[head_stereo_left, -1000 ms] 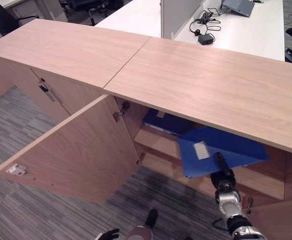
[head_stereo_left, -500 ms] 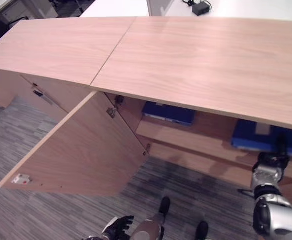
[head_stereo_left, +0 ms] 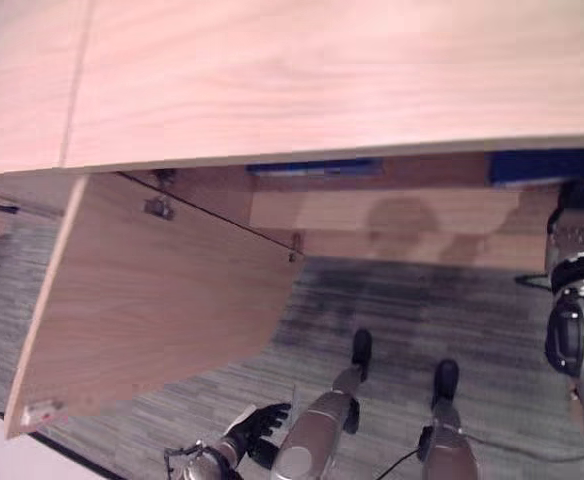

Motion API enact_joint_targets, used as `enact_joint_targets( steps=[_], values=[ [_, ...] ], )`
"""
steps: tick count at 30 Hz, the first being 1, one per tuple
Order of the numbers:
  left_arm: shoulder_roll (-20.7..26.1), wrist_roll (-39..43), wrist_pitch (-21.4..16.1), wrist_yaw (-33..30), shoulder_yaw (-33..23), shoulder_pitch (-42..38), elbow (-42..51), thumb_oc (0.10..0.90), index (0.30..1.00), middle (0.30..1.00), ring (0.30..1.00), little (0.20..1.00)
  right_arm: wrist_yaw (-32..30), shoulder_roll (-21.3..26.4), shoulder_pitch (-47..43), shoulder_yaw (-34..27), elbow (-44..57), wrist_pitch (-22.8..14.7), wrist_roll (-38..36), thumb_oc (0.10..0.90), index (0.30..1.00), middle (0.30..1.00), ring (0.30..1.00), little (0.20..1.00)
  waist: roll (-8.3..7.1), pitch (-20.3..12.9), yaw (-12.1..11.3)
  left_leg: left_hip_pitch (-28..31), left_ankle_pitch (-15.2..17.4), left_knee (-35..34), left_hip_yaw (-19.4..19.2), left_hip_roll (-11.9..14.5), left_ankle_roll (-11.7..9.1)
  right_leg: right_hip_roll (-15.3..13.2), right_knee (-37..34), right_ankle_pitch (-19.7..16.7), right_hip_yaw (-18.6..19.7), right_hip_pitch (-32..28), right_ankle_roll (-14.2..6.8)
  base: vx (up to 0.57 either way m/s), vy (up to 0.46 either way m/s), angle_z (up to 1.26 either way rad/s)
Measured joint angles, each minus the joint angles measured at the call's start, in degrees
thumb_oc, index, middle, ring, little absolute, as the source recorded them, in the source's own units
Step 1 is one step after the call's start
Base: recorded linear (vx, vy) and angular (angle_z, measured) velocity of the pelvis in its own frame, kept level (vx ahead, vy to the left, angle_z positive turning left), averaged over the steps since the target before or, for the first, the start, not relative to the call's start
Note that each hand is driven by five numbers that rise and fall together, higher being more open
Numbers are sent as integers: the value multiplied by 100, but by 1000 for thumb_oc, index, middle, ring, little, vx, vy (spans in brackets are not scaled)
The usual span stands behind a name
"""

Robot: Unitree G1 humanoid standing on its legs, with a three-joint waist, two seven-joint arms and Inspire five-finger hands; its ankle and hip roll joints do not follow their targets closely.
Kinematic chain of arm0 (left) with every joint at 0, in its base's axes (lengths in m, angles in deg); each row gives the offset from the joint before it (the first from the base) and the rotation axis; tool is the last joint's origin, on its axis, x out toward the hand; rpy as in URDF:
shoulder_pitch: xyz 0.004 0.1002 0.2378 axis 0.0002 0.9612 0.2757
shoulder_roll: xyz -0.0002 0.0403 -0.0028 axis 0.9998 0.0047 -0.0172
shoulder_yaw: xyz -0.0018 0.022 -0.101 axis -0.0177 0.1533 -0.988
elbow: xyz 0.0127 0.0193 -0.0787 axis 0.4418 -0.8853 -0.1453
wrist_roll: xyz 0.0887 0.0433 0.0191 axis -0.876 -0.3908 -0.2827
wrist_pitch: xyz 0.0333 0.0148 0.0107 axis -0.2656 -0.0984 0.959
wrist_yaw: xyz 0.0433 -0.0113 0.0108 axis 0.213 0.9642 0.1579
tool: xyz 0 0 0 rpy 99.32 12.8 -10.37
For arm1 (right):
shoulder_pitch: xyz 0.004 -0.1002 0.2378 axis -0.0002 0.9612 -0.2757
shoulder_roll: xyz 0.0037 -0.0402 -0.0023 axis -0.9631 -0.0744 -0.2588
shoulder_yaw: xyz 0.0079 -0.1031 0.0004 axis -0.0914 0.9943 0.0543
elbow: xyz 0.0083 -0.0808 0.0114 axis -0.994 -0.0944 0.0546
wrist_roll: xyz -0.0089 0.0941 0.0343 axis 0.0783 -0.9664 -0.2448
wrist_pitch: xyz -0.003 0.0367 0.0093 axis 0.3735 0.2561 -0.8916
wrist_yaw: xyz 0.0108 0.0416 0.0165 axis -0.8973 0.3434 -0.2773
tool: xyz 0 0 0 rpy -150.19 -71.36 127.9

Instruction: Put the empty folder in the office cabinet

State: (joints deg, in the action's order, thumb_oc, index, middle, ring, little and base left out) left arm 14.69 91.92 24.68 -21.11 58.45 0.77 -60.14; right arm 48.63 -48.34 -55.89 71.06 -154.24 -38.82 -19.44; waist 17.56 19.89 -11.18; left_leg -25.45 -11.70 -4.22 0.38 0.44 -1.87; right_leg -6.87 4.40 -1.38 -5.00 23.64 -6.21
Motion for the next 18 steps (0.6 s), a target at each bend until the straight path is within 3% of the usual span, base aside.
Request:
enact_joint_targets(
  steps=[2, 3, 8, 18],
  values=[
    [8, 166, -31, -9, -115, -82, -13, 800, 900, 900, 900, 900, -19, 152, -245, 86, -5, 51, 93, 400, 300, 300, 300, 300, -6, 54, 25, -197, -32, 65, 11, -82, 42, -107, 525, 273, -1, 388, -18, 106, 4, 17],
    [16, 375, -52, -38, -223, -152, -19, 800, 900, 900, 900, 900, -55, 352, -613, 259, -116, 66, 213, 400, 300, 300, 300, 300, -71, 112, 18, -364, -32, 100, 17, -197, 42, -254, 1207, 615, 27, 847, -36, 66, 14, 26],
    [23, 651, -144, -49, -485, -318, -5, 800, 900, 900, 900, 900, -231, 568, -1453, 762, -609, 127, 413, 400, 300, 300, 300, 300, -221, 181, 56, -912, -42, 335, 167, -397, 80, -475, 2495, 1183, 122, 1827, 22, 95, -60, 26],
    [50, 1047, -105, -31, -522, -319, 256, 800, 900, 900, 900, 900, -326, 728, -2385, 1482, -574, 219, 409, 400, 300, 300, 300, 300, -205, 167, 22, -1824, -95, 478, 292, -339, 21, -474, 3120, 1138, 80, 2950, 326, 51, -2, 7]
  ],
)
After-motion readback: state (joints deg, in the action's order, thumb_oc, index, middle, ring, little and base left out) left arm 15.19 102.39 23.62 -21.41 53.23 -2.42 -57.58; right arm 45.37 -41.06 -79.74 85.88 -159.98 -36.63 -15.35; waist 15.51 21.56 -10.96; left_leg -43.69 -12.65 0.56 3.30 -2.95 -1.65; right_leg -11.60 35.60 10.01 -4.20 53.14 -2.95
